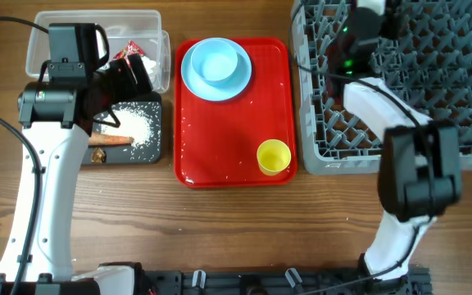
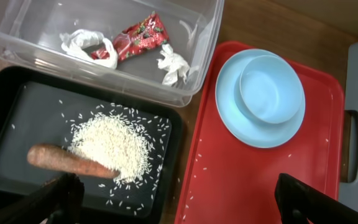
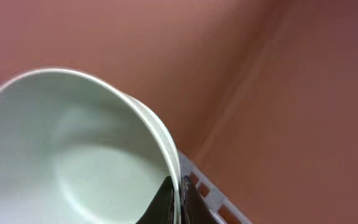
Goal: Sort waste into correct bins and load items into the dishwasher rack
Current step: 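Carry the green bowl with the right gripper into the dish rack, then grasp the blue bowl with the right gripper and place it in the rack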
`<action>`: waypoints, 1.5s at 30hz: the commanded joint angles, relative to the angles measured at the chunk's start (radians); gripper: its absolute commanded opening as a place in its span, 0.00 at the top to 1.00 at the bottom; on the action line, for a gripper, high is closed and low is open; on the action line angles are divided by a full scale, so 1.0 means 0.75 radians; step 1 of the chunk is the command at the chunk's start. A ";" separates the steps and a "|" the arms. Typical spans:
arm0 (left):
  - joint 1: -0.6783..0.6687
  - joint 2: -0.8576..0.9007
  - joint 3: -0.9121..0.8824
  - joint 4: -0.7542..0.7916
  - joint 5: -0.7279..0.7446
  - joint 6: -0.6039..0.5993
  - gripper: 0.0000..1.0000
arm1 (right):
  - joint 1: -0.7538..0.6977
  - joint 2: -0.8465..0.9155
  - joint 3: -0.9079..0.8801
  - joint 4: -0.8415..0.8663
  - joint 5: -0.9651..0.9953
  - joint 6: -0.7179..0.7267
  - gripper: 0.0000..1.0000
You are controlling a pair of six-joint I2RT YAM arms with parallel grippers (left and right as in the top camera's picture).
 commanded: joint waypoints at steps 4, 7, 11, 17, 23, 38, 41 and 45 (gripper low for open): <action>0.011 0.007 0.016 0.002 0.006 -0.012 0.00 | -0.039 0.143 0.007 0.004 -0.198 0.017 0.96; 0.011 0.007 0.016 0.002 0.006 -0.012 0.00 | -0.014 0.143 0.007 -0.051 -0.282 0.030 0.96; 0.011 0.007 0.016 0.002 0.006 -0.012 0.00 | 0.023 0.143 0.007 -0.229 -0.328 0.064 0.96; 0.011 0.007 0.016 0.002 0.006 -0.012 0.00 | 0.067 0.143 0.006 -0.390 -0.328 0.053 0.95; 0.011 0.007 0.016 0.002 0.006 -0.011 0.00 | 0.173 0.143 0.006 -0.426 -0.308 0.061 0.15; 0.011 0.007 0.016 0.002 0.006 -0.012 0.00 | 0.288 -0.423 0.005 -1.380 -1.468 1.662 0.00; 0.011 0.007 0.016 0.002 0.006 -0.011 0.00 | 0.339 -0.363 0.006 -1.383 -1.537 1.624 0.01; 0.011 0.007 0.016 0.002 0.006 -0.012 0.00 | 0.410 -0.256 0.211 -1.491 -1.489 1.650 0.05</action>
